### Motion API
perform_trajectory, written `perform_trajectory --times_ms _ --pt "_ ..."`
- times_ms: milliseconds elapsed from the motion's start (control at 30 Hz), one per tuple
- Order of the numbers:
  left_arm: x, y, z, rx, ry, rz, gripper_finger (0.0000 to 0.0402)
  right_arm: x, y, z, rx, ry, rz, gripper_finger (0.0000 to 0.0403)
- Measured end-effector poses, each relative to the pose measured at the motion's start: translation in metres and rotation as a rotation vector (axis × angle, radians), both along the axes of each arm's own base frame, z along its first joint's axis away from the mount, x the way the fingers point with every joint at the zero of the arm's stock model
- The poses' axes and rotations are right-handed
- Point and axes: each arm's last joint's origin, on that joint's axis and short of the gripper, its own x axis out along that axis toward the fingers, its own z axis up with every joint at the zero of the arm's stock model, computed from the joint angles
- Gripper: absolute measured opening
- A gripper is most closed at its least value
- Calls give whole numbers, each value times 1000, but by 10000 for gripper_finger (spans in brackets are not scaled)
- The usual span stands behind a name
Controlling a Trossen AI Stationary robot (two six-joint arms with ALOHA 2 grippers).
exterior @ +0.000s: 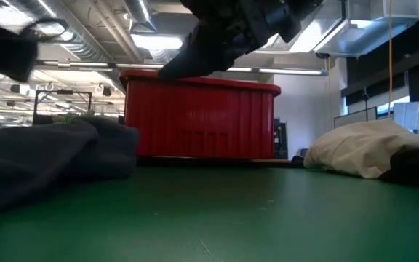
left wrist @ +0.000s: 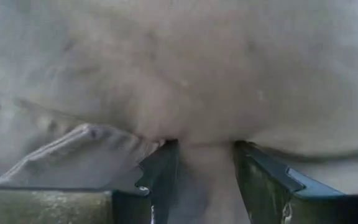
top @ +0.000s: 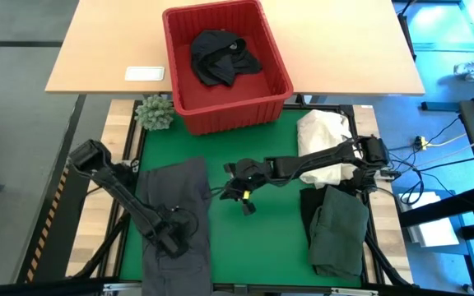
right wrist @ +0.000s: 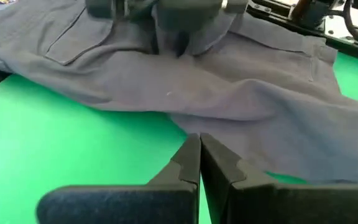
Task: Fold laundry
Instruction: Fold the gray pants
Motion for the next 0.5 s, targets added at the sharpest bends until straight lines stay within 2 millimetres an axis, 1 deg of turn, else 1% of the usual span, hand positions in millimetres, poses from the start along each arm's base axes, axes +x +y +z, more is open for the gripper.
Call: perform_trajectory --times_ms 100,167,233,333,500 --pt "9 7 -7 17 22 -24 153 -2 1 2 -2 20 2 9" --pt "16 14 -10 26 33 -45 153 -8 6 8 -7 40 14 9" --pt "23 23 -13 37 39 -58 153 -15 13 19 -27 29 19 4" --pt "35 37 -13 93 -2 -90 153 -29 27 37 -58 25 52 3" --pt "56 64 -13 193 -75 -145 153 -53 43 59 -100 39 59 2"
